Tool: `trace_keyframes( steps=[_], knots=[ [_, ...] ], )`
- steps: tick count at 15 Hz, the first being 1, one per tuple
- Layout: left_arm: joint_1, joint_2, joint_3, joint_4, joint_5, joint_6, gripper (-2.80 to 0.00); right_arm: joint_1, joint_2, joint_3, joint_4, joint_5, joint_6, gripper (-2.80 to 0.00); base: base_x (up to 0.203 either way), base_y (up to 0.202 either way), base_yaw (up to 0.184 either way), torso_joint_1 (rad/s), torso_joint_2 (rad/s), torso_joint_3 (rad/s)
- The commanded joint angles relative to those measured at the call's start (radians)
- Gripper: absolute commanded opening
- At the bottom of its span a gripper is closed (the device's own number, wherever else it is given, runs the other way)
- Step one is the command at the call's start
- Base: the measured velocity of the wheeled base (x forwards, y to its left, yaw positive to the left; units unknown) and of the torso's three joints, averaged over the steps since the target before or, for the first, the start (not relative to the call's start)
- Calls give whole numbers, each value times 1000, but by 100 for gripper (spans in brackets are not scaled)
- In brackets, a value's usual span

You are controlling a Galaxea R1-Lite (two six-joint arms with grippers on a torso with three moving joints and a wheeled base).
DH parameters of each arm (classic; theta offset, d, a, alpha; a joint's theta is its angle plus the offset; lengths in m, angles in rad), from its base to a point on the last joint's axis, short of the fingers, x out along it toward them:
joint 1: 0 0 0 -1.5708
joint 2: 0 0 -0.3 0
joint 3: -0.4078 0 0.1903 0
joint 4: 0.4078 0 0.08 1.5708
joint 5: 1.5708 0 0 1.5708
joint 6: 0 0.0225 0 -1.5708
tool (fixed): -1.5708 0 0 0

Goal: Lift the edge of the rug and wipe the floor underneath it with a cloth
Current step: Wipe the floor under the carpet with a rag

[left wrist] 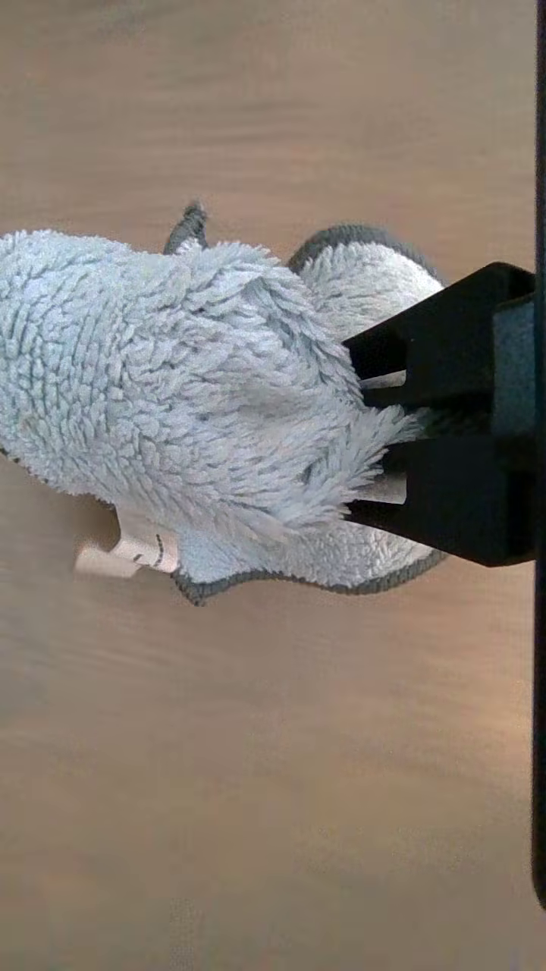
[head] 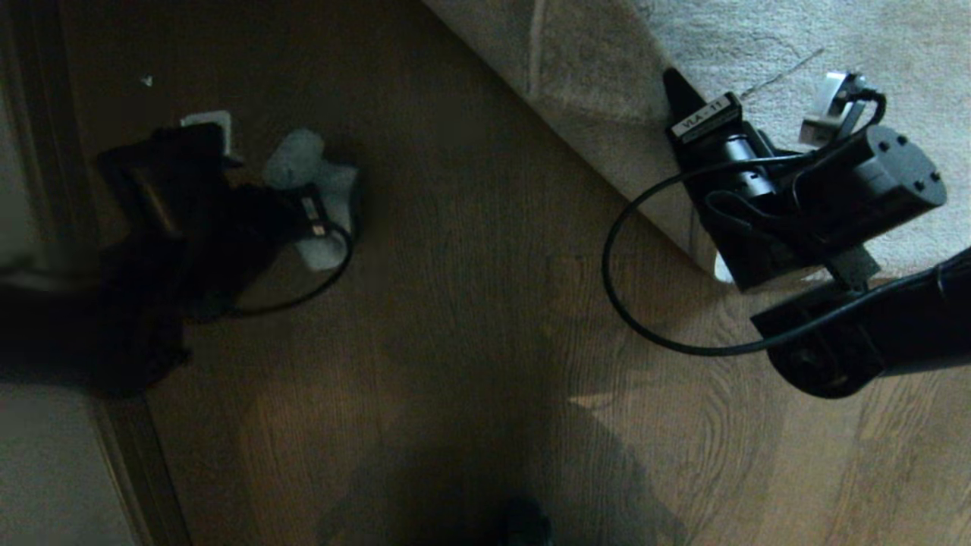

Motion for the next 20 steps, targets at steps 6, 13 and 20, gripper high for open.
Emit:
trace_keyframes(
  steps=[6,13,20],
  knots=[
    [-304,-517,616,79,5,1,-280,0,-44,66,-47,-1,5,-280,0,0,0,0,0,0],
    [-534,-393,639,171,25,-7,-280,0,-59,73,-47,-6,2,-280,0,0,0,0,0,0],
    [-611,-46,366,141,38,-13,-280,-3,-83,94,-47,-47,2,-280,0,0,0,0,0,0]
  ],
)
